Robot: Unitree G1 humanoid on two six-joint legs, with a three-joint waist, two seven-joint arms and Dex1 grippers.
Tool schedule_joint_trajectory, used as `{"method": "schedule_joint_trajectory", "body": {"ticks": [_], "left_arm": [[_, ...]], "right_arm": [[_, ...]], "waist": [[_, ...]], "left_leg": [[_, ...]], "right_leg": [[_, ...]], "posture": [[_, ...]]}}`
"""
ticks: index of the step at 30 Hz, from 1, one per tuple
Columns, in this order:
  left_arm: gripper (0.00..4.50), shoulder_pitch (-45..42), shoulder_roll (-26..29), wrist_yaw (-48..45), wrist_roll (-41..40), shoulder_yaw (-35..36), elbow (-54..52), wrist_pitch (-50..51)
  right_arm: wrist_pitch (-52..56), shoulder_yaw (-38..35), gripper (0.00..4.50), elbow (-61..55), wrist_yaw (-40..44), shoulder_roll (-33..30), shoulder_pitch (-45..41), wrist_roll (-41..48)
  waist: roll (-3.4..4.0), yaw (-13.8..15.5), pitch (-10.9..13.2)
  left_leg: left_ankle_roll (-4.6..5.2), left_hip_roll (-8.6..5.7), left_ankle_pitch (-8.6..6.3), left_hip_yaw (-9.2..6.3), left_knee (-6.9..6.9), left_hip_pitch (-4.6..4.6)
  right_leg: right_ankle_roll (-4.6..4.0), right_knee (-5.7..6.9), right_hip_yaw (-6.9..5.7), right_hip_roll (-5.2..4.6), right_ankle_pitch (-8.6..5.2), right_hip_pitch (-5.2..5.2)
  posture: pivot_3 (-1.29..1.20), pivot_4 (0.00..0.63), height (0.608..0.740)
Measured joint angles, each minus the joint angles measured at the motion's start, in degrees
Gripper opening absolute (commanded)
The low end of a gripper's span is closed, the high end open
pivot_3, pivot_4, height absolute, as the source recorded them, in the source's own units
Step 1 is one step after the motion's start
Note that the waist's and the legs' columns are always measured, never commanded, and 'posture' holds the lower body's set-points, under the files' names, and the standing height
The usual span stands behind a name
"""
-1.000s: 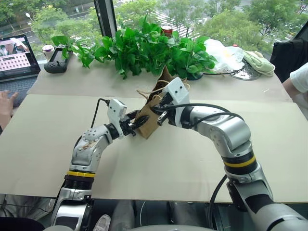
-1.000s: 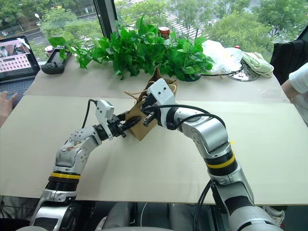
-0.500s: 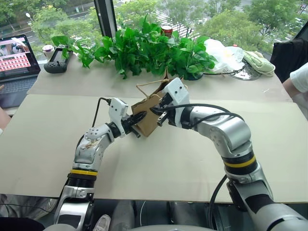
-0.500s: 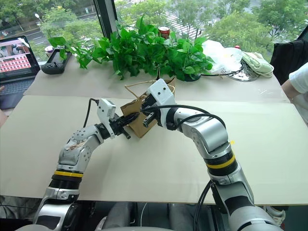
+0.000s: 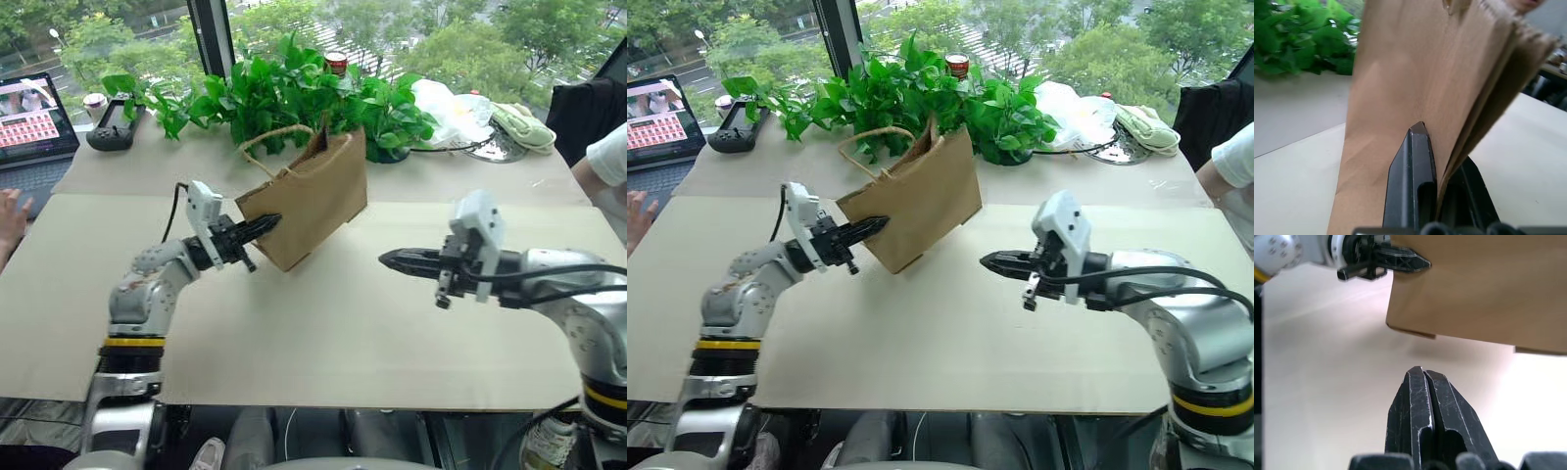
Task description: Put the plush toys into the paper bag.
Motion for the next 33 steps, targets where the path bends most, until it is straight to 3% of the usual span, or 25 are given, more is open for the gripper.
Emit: {"method": "schedule_joint_trajectory", "body": {"ticks": [3,9,19,33], "left_arm": [[0.01,-3.4,8.1,-12.9,-0.2,-2.3,1.1,0.0],[0.01,-5.8,11.5,-28.1,3.4,-9.0,6.7,-5.7],[0.01,-7.5,10.2,-30.5,6.4,-14.3,12.5,-16.3],[0.01,-6.3,4.5,-28.5,8.4,-14.4,15.0,-19.0]], "right_arm": [[-3.0,-2.6,0.0,3.5,4.7,-3.6,0.8,0.4],[-7.8,-2.7,0.0,6.8,11.4,-7.4,3.3,0.3],[-10.2,-2.3,0.0,8.4,13.0,-9.9,3.3,-0.3],[-10.3,-0.1,0.0,8.5,12.1,-11.4,2.1,-1.9]], "waist": [[0.02,0.2,0.0],[0.04,0.7,0.0],[0.04,0.8,0.0],[0.04,0.8,0.0]], "left_leg": [[0.0,-0.02,0.0,0.01,0.01,0.06],[0.0,-0.02,-0.01,0.02,0.0,0.14],[0.01,-0.01,-0.01,0.01,0.03,0.14],[0.01,-0.01,-0.01,0.01,0.06,0.14]], "right_leg": [[0.01,-0.03,-0.01,-0.02,-0.01,0.07],[0.01,-0.14,-0.02,-0.03,-0.05,0.24],[0.0,-0.08,-0.01,-0.03,-0.05,0.23],[0.01,-0.03,0.0,-0.03,-0.05,0.23]], "posture": [[0.0,0.15,0.717],[0.0,0.15,0.717],[0.0,0.15,0.717],[0.0,0.15,0.717]]}}
